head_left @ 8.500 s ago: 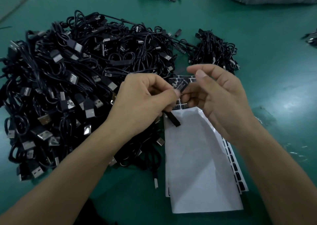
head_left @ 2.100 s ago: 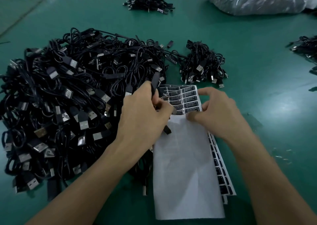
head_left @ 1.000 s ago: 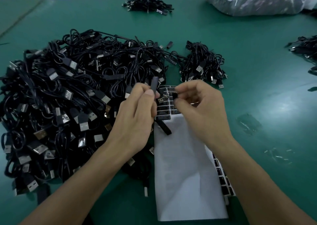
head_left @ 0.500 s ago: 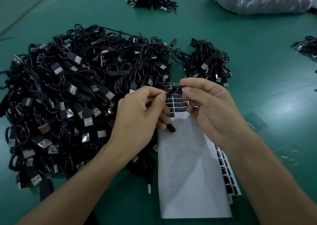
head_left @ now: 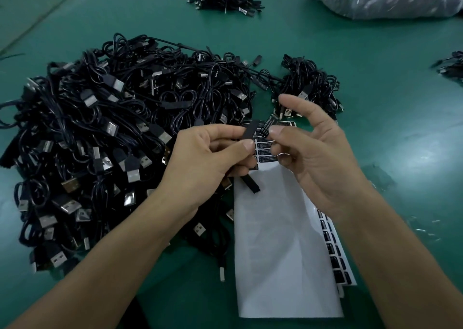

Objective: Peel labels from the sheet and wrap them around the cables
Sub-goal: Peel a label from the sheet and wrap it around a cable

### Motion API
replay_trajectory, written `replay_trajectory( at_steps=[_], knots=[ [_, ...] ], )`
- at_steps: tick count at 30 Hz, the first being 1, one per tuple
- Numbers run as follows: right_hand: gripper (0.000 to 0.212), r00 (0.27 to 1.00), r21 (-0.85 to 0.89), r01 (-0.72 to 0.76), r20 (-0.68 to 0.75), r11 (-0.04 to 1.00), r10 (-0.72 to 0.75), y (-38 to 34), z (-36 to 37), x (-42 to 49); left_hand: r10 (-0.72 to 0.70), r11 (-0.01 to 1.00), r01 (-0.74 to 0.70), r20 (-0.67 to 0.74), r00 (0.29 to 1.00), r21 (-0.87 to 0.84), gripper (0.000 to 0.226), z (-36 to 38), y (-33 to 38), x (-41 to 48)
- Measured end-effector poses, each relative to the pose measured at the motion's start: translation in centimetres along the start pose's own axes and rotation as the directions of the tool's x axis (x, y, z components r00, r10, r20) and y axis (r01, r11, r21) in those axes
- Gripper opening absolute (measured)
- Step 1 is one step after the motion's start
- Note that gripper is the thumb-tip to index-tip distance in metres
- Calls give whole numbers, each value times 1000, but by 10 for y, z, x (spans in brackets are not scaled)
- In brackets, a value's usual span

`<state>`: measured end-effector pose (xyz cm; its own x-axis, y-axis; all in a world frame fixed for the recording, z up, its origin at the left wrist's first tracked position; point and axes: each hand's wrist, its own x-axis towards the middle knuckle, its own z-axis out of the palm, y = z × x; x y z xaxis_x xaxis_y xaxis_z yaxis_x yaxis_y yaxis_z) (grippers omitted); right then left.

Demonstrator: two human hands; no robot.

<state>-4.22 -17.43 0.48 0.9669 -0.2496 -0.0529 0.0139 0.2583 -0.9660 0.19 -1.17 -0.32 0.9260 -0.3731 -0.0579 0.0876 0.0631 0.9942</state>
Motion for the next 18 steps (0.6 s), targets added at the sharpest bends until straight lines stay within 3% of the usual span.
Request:
replay_trajectory(
  at_steps=[5,18],
  knots=[
    [20,1000,-23,-25,-1,999,25,0,3,1,-24,1000,24,-7,1000,9,2,-1,0,0],
    [27,999,-80,26,47,996,-23,0,1,0,-62,997,57,80,995,56,7,-6,3,-3]
  ],
)
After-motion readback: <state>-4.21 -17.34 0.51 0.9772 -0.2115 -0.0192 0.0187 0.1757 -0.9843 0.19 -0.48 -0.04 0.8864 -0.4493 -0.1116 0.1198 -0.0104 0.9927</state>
